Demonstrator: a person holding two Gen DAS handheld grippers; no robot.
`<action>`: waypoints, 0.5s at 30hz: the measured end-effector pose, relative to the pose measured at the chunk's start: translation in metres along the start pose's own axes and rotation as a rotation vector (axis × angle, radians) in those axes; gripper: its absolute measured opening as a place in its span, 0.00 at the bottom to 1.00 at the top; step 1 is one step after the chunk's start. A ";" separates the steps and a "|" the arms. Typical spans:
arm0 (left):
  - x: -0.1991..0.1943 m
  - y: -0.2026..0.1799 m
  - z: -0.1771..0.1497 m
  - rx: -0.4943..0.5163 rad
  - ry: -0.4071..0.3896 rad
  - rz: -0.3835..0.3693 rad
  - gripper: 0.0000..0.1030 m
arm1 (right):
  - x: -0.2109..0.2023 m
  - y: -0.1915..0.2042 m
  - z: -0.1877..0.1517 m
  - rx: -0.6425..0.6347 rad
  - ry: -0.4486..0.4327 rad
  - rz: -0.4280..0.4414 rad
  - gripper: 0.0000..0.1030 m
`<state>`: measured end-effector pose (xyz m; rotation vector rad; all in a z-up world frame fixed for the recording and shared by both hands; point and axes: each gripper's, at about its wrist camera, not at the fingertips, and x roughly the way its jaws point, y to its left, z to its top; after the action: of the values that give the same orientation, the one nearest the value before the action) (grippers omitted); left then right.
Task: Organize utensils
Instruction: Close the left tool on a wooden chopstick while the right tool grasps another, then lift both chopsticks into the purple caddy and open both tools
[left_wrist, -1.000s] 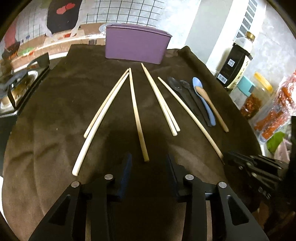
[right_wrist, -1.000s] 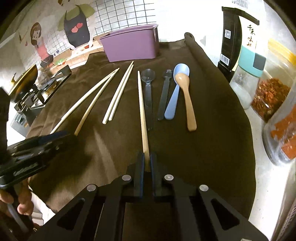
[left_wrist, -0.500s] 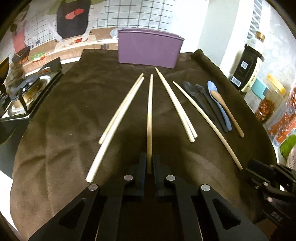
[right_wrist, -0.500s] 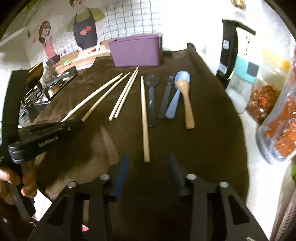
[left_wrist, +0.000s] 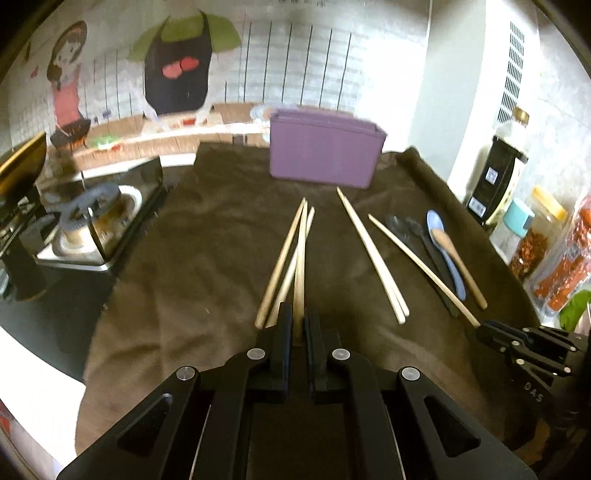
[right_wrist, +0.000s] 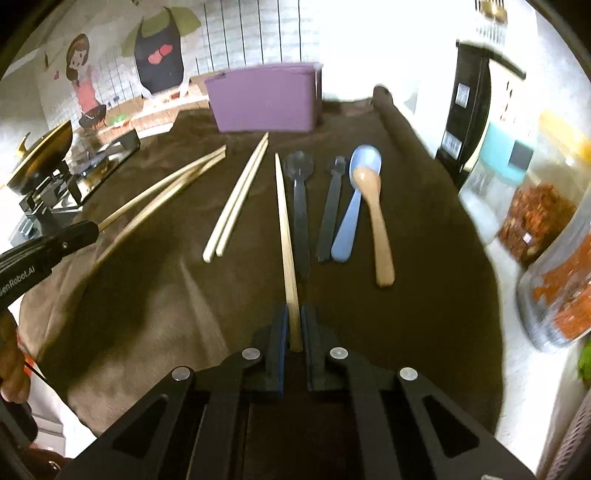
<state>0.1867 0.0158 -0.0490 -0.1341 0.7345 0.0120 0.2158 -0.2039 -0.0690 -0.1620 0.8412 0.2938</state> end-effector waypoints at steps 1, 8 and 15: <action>-0.003 0.002 0.003 0.001 -0.013 -0.001 0.06 | -0.005 0.001 0.003 -0.006 -0.010 -0.003 0.06; -0.026 0.006 0.041 0.049 -0.115 -0.006 0.06 | -0.050 0.006 0.043 -0.042 -0.122 -0.017 0.06; -0.021 0.014 0.118 0.098 -0.147 -0.056 0.06 | -0.073 0.008 0.124 -0.093 -0.234 -0.002 0.05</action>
<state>0.2494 0.0457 0.0498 -0.0592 0.5830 -0.0672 0.2556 -0.1780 0.0673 -0.2108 0.5961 0.3426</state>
